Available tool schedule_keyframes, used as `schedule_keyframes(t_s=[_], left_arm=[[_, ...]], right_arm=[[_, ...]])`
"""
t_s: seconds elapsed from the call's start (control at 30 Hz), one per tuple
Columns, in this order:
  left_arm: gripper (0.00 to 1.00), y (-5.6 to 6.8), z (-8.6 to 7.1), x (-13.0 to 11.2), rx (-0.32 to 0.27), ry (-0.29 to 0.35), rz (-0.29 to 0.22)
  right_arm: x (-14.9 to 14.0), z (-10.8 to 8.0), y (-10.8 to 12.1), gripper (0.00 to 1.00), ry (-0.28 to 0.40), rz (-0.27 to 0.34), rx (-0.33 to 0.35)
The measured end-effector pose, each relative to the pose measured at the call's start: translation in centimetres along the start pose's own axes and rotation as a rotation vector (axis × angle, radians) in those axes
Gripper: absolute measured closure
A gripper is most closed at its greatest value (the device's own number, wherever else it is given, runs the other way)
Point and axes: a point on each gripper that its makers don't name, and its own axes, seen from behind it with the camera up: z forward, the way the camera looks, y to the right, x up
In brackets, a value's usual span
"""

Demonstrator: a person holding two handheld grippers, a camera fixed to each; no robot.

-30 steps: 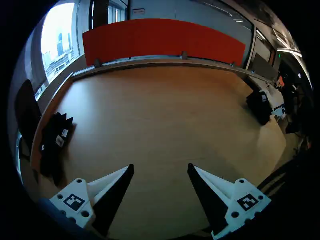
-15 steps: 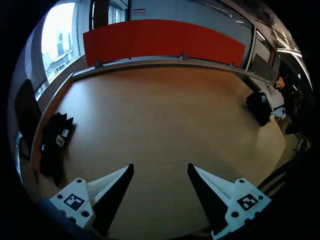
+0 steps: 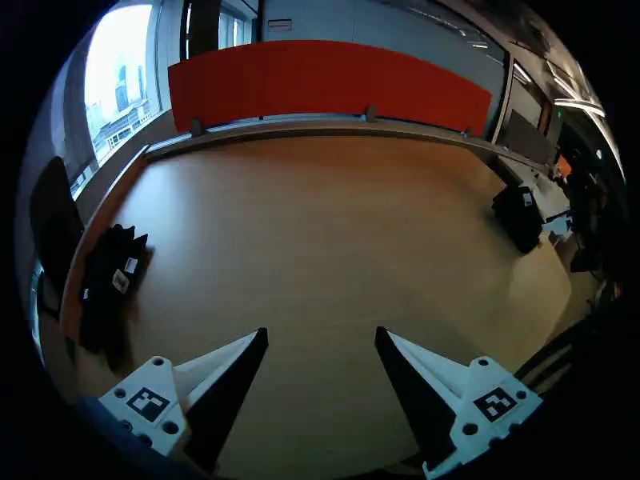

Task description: Fold towel

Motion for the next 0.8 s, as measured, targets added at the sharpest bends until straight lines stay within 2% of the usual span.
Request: schedule_keyframes(t_s=[0.37, 0.8], left_arm=[[0.00, -0.2, 0.0, 0.2, 0.003, 0.007, 0.000], [0.00, -0.7, -0.2, 0.6, 0.011, 0.022, -0.009]], right_arm=[[1.4, -1.0, -2.2, 0.08, 0.055, 0.021, 0.042], [4.4, -2.1, -5.0, 0.08, 0.157, 0.109, 0.076]])
